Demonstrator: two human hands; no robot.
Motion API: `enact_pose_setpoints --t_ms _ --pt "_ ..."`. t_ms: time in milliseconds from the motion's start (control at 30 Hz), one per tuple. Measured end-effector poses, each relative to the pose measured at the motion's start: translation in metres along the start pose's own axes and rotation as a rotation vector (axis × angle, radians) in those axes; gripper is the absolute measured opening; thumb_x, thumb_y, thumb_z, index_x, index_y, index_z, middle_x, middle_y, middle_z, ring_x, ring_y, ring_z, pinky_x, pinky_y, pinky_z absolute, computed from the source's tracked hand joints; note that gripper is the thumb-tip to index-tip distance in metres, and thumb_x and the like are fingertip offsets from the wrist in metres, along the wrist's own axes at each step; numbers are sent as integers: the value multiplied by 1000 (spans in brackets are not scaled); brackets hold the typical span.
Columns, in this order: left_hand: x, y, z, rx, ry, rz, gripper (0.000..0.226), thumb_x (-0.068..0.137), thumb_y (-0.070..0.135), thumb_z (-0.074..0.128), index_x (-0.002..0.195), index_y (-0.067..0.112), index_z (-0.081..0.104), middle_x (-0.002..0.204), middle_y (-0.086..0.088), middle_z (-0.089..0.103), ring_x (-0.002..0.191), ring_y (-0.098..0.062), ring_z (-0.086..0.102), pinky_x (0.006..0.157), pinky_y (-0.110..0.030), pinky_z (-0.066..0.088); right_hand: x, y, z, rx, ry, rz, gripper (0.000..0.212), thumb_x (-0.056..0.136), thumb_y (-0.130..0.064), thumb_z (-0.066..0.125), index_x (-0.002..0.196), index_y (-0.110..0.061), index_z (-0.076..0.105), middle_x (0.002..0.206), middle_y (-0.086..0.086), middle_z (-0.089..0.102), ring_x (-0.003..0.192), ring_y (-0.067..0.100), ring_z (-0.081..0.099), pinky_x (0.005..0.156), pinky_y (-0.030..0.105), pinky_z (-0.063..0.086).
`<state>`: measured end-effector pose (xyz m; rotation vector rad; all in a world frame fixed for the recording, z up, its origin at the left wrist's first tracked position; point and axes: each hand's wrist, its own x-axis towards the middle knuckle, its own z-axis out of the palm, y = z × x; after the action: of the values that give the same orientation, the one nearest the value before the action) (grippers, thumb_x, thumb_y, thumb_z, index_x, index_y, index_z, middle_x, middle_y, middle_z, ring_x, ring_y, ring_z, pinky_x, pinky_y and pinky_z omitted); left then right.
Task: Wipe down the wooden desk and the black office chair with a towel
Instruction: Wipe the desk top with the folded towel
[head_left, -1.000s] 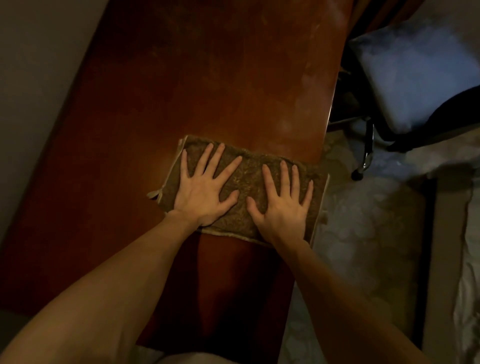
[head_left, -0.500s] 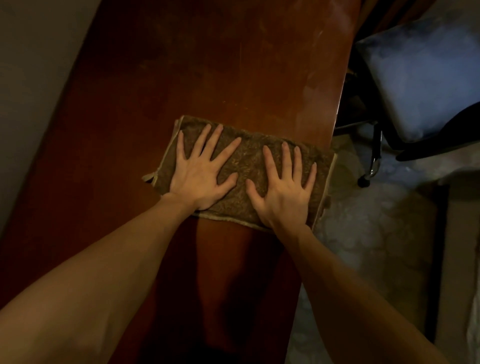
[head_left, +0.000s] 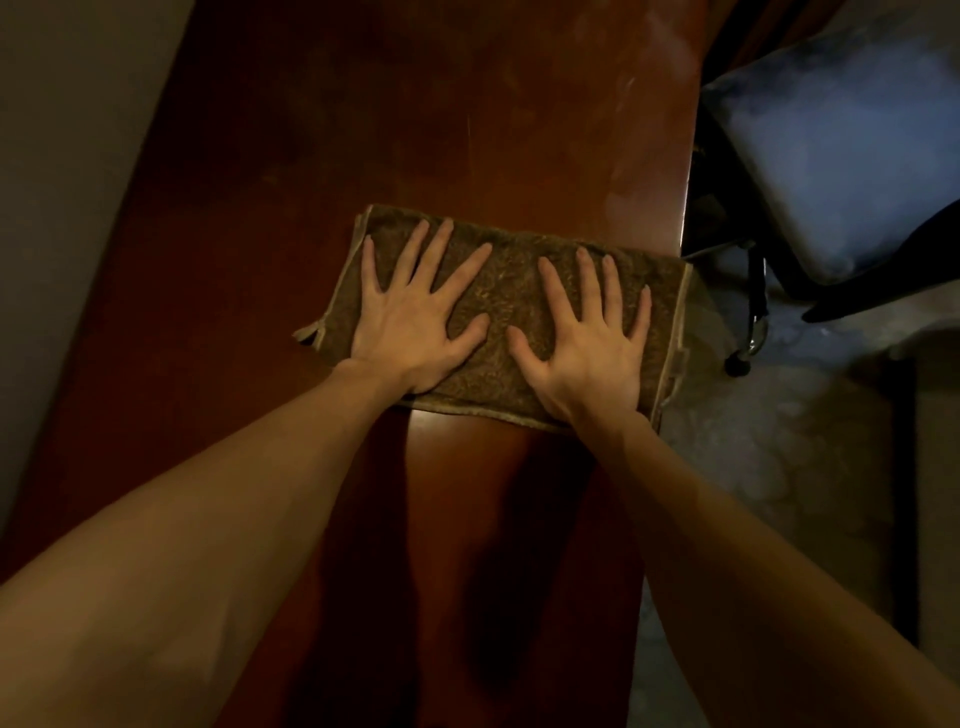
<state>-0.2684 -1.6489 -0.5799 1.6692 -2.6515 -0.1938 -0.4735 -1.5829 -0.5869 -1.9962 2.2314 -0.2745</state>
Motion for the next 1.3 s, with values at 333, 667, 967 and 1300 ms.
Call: enact_pose_setpoints --t_ms 333,667,967,1300 --pt "-13 2 1 -16 -2 -3 70 98 68 15 162 42 1 172 -3 -6 158 -25 -10 118 -72 -4 -9 -3 -1 -46 -18 41 77 96 -75 24 163 -39 12 172 3 10 159 24 -1 121 68 -4" --pt "-94 10 4 -9 -39 1 75 96 74 12 162 43 -4 172 -3 -9 158 -26 -12 116 -74 -4 -89 -23 -1 -65 -56 46 79 95 -77 24 163 -40 9 173 2 6 159 23 -4 117 74 0" --pt "-207 24 12 -33 -70 -24 75 96 75 11 161 43 -6 171 -2 -11 157 -26 -14 117 -72 -7 -196 -40 0 -66 -112 -10 81 95 -78 23 164 -39 6 173 1 1 158 22 -10 119 72 -4" --pt "-326 39 20 -47 -65 -36 75 97 75 18 161 44 -5 171 0 -11 158 -24 -14 118 -70 -11 -318 -65 -4 -44 -167 -50 84 95 -77 24 164 -35 2 172 4 -6 158 26 -15 118 71 -8"
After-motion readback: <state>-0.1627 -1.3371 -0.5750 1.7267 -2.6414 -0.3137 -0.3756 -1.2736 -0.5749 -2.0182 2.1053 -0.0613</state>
